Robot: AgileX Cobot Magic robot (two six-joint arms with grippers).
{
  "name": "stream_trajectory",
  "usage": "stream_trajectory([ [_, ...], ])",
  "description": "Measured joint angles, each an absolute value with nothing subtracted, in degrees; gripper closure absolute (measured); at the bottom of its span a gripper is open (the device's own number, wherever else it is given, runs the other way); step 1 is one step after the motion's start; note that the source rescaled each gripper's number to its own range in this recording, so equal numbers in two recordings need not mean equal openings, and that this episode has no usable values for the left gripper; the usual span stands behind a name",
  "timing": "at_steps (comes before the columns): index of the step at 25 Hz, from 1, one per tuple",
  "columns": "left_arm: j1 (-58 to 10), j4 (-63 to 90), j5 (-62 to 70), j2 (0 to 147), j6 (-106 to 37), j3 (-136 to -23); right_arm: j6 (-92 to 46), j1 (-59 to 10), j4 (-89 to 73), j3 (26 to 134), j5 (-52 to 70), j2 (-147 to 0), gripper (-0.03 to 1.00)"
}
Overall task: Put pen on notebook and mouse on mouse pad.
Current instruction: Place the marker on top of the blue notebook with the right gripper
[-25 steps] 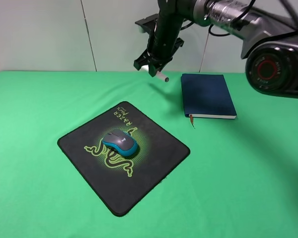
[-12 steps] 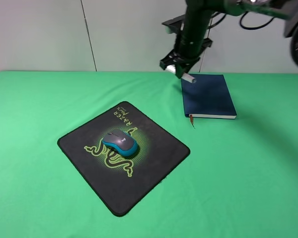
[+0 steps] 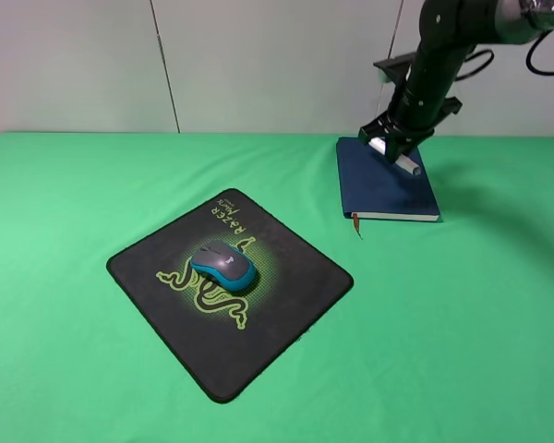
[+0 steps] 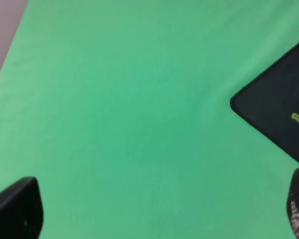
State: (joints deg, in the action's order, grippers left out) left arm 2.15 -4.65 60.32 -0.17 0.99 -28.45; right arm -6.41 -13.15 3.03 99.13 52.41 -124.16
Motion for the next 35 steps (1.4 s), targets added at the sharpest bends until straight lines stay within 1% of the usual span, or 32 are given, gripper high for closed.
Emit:
stream_trajectory([
  [4, 2.15, -4.65, 60.32, -0.17, 0.99, -28.45, -5.14, -12.20, 2.23, 94.33, 45.67, -124.16, 0.96],
  [9, 2.15, -4.65, 60.32, -0.17, 0.99, -28.45, -4.76, -12.01, 2.22, 91.30, 40.40, -124.16, 0.96],
  [21, 2.15, -4.66, 60.32, -0.17, 0.99, -28.45, -4.52, -12.01, 2.18, 90.58, 38.33, -124.22, 0.96],
  [22, 2.15, -4.66, 60.32, -0.17, 0.99, -28.45, -4.52, -12.01, 2.18, 90.58, 38.33, -124.22, 0.94],
  [23, 2.15, -4.66, 60.32, -0.17, 0.99, -28.45, -4.45, -12.01, 2.18, 90.58, 38.46, -124.22, 0.88],
  [24, 2.15, -4.66, 60.32, -0.17, 0.99, -28.45, -4.17, -12.01, 2.18, 90.58, 38.59, -124.22, 0.74],
  [26, 2.15, -4.66, 60.32, -0.17, 0.99, -28.45, -3.64, -12.01, 2.18, 90.58, 38.65, -124.22, 0.28],
  [27, 2.15, -4.66, 60.32, -0.17, 0.99, -28.45, -3.44, -12.01, 2.18, 90.58, 38.74, -124.27, 0.17],
  [28, 2.15, -4.66, 60.32, -0.17, 0.99, -28.45, -3.30, -12.01, 2.18, 90.58, 38.88, -124.33, 0.09],
  [30, 2.15, -4.66, 60.32, -0.17, 0.99, -28.45, -3.03, -12.01, 2.18, 90.58, 39.39, -124.33, 0.01],
  [35, 2.15, -4.66, 60.32, -0.17, 0.99, -28.45, -2.73, -12.01, 1.32, 90.58, 39.75, -124.44, -0.03],
])
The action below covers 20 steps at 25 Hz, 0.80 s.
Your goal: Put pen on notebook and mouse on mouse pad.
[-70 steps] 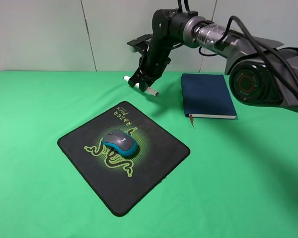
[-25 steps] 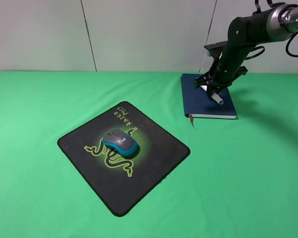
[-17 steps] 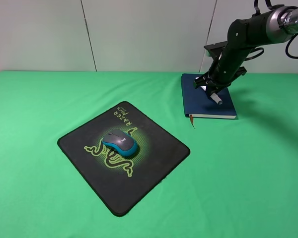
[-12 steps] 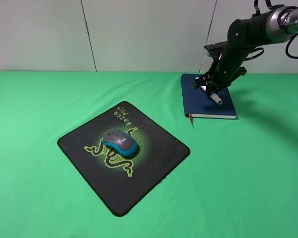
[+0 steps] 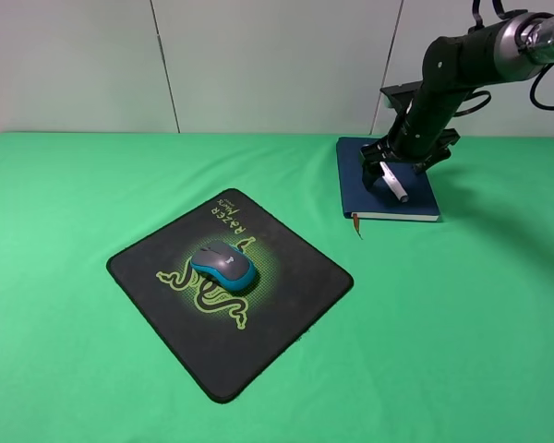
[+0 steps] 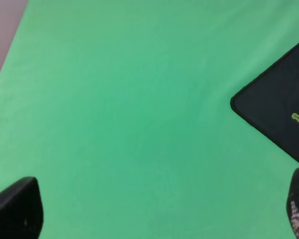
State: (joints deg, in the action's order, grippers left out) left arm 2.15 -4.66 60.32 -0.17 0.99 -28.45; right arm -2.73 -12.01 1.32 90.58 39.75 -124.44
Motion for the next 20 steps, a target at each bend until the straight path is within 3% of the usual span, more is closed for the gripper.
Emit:
stream_trajectory([
  [20, 2.15, -4.60, 60.32, -0.17, 0.99, -28.45, -1.97, -12.01, -0.80, 91.64, 48.88, -117.57, -0.03],
])
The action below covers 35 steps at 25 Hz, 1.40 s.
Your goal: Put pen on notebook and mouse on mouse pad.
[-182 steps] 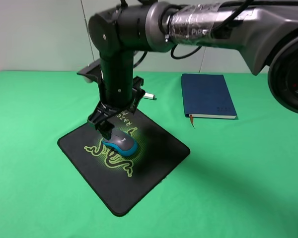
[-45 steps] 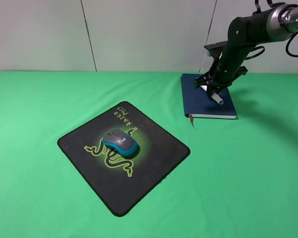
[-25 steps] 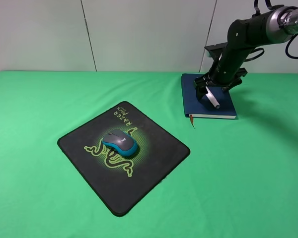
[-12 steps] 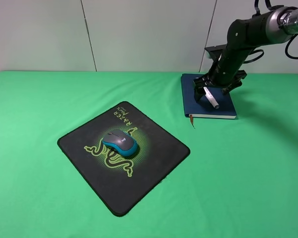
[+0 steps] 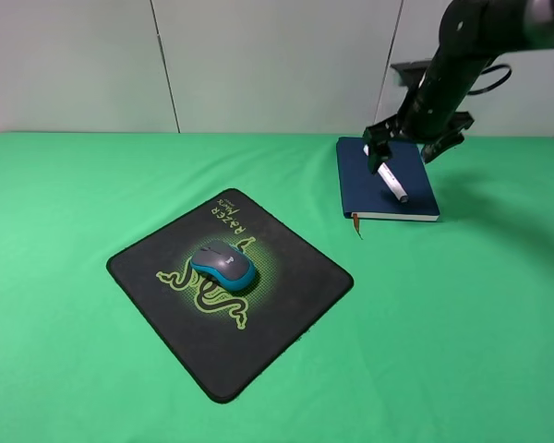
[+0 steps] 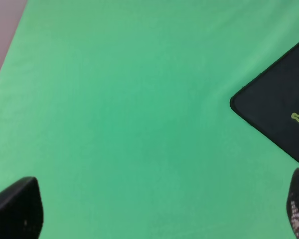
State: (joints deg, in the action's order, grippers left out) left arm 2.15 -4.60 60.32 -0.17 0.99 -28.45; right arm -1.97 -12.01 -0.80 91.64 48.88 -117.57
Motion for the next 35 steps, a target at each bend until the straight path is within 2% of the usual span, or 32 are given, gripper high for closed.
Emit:
stream_trajectory([
  [11, 2.15, -4.65, 60.32, -0.17, 0.99, -28.45, -1.73, -12.01, 0.00, 91.59, 68.35, -105.95, -0.03],
  [16, 2.15, -4.65, 60.32, -0.17, 0.99, -28.45, -1.73, -12.01, 0.55, 87.11, 69.08, -100.70, -0.03],
  [28, 2.15, -4.65, 60.32, -0.17, 0.99, -28.45, -1.52, -12.01, 0.44, 66.16, 69.55, -81.26, -0.03],
  [35, 2.15, -4.65, 60.32, -0.17, 0.99, -28.45, -1.27, -12.01, 0.00, 57.71, 69.64, -67.85, -0.03],
])
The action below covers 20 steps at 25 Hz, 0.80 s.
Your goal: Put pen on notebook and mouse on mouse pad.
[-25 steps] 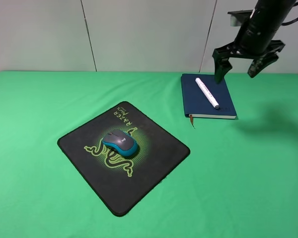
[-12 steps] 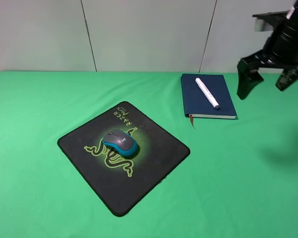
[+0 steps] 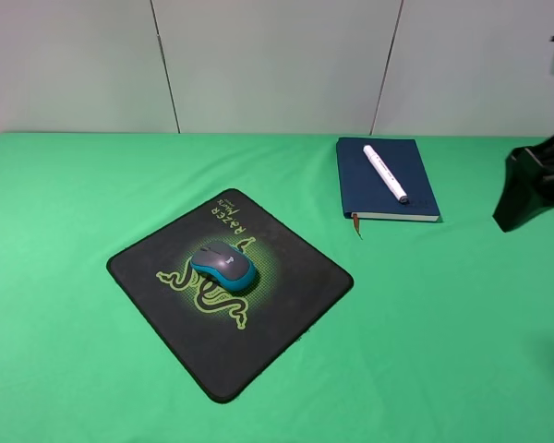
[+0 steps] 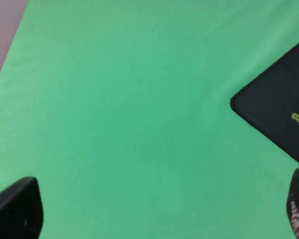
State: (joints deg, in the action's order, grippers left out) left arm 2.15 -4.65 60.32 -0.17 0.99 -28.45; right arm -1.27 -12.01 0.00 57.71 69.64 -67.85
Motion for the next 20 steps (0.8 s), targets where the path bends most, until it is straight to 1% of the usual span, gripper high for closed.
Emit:
stream_trajectory([
  [12, 2.15, -4.65, 60.32, -0.17, 0.99, -28.45, -1.09, -12.01, 0.00, 47.99, 69.85, -43.23, -0.03],
  [20, 2.15, -4.65, 60.32, -0.17, 0.99, -28.45, -1.09, -11.68, 0.00, 40.94, 69.91, -22.24, -0.03],
])
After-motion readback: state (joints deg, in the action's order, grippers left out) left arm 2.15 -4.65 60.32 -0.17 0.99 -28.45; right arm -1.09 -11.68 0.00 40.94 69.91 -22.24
